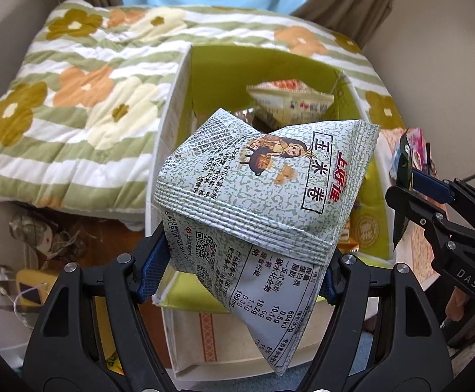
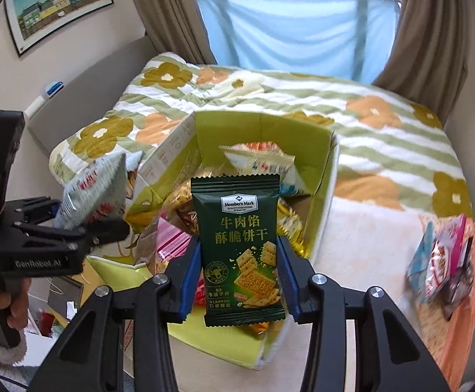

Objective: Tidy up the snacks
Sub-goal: 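Carry both bags over the green box and open both tools, then withdraw both tools from the box toward the remaining snacks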

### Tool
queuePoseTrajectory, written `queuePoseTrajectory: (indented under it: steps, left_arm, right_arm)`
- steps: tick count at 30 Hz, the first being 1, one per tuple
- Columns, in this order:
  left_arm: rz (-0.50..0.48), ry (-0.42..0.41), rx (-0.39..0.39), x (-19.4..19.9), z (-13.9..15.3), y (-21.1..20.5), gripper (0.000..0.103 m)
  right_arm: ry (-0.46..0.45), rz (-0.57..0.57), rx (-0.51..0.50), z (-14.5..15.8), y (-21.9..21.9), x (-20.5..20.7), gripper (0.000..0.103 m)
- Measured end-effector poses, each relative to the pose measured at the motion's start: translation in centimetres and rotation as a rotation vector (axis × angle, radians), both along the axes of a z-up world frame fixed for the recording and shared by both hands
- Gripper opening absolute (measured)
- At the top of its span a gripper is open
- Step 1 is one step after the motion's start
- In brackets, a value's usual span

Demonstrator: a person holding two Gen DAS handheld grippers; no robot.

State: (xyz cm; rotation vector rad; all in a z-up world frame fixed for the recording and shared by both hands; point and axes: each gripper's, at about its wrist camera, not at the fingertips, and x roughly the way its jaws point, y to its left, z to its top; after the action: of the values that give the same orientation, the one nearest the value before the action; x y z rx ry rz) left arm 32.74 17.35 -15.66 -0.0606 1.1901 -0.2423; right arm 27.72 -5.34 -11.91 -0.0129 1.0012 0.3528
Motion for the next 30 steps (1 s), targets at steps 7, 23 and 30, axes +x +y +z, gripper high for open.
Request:
queuePoseTrajectory:
  steps: [7,23,30]
  left_arm:
    - [0.001,0.011,0.01,-0.3,-1.1,-1.1,0.075]
    - [0.058,-0.046,-0.02,-3.0,1.0,-0.5,0.103]
    - [0.084,-0.079,-0.026,-3.6,1.8,0.0,0.103]
  right_arm:
    - [0.046,0.019,-0.003,-1.6,0.4,0.6,0.041]
    - [0.073,0.062,0.008,-2.4,0.5,1.0,0.041]
    - [0.096,0.074,0.025,-3.8,1.7,0.9,0.042]
